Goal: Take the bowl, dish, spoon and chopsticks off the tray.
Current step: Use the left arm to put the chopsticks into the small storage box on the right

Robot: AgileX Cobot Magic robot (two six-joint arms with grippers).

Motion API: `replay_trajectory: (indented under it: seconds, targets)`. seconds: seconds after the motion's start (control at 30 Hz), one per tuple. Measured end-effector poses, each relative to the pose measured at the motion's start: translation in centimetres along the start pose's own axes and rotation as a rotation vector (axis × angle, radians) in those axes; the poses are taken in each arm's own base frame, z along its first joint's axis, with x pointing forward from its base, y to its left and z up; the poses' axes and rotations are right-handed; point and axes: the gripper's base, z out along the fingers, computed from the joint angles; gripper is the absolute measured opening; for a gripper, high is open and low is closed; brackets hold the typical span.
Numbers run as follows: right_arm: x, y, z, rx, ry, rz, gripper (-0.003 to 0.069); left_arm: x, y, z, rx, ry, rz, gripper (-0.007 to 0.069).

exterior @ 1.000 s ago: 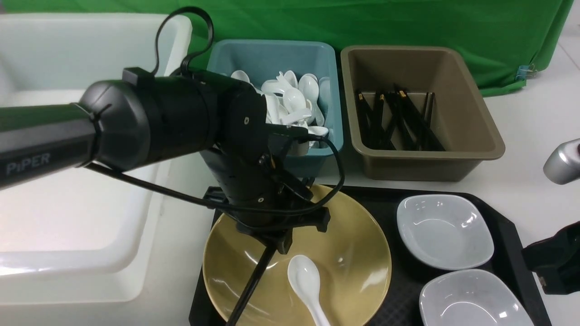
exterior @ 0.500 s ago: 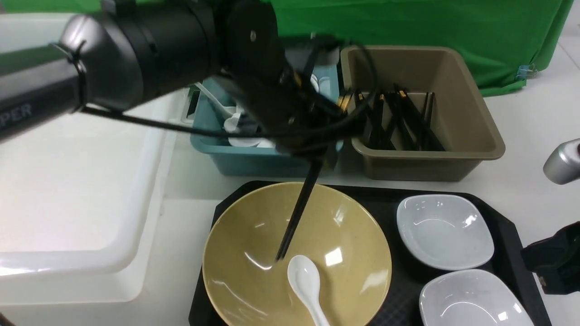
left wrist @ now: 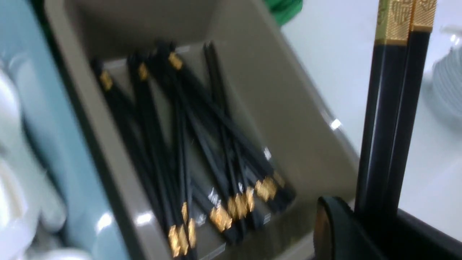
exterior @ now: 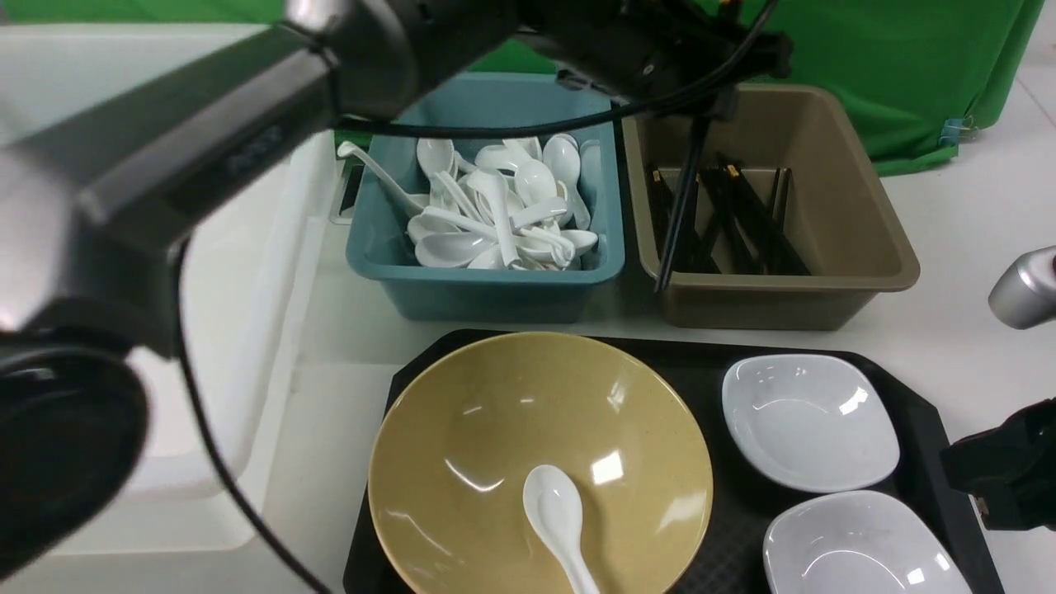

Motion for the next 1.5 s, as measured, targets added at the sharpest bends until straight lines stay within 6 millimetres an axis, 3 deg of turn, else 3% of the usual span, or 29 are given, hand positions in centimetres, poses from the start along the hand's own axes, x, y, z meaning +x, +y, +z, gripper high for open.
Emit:
replay_trajectory:
  seconds: [0.2, 0.5, 1.03, 1.27, 1.33, 1.37, 1.43, 1.5]
  targets:
    - [-0.1, 0.0, 0.0, 0.001, -0.006, 0.000, 0.0061, -1.4, 0.0, 3.6, 0.041, -0.120, 0.004, 0.0046]
    - [-0.1, 0.0, 0.0, 0.001, -0.006, -0.005, 0.0067, -0.4, 1.4, 8.2, 0.035, -0.247, 0.028, 0.0046]
    - [-0.1, 0.0, 0.0, 0.001, -0.006, -0.048, 0.0076, 1.3, 3.0, 11.2, 0.002, -0.291, 0.101, 0.0078]
    - [-0.1, 0.0, 0.0, 0.001, -0.006, -0.051, 0.0085, 1.7, 3.0, 11.0, -0.015, -0.204, 0.118, 0.0334]
    - [-0.1, 0.0, 0.0, 0.001, -0.006, -0.051, 0.0085, 1.2, 2.4, 9.3, -0.029, -0.110, 0.129, 0.0395]
    - [-0.1, 0.0, 0.0, 0.001, -0.006, -0.051, 0.0086, 1.2, 2.4, 9.3, -0.032, -0.097, 0.131, 0.0397]
    - [-0.1, 0.0, 0.0, 0.001, -0.006, -0.051, 0.0089, 0.3, 1.8, 6.5, -0.066, 0.017, 0.164, 0.0385]
    - [-0.1, 0.0, 0.0, 0.001, -0.006, -0.053, 0.0092, -0.5, 1.2, 3.6, -0.105, 0.108, 0.223, 0.0305]
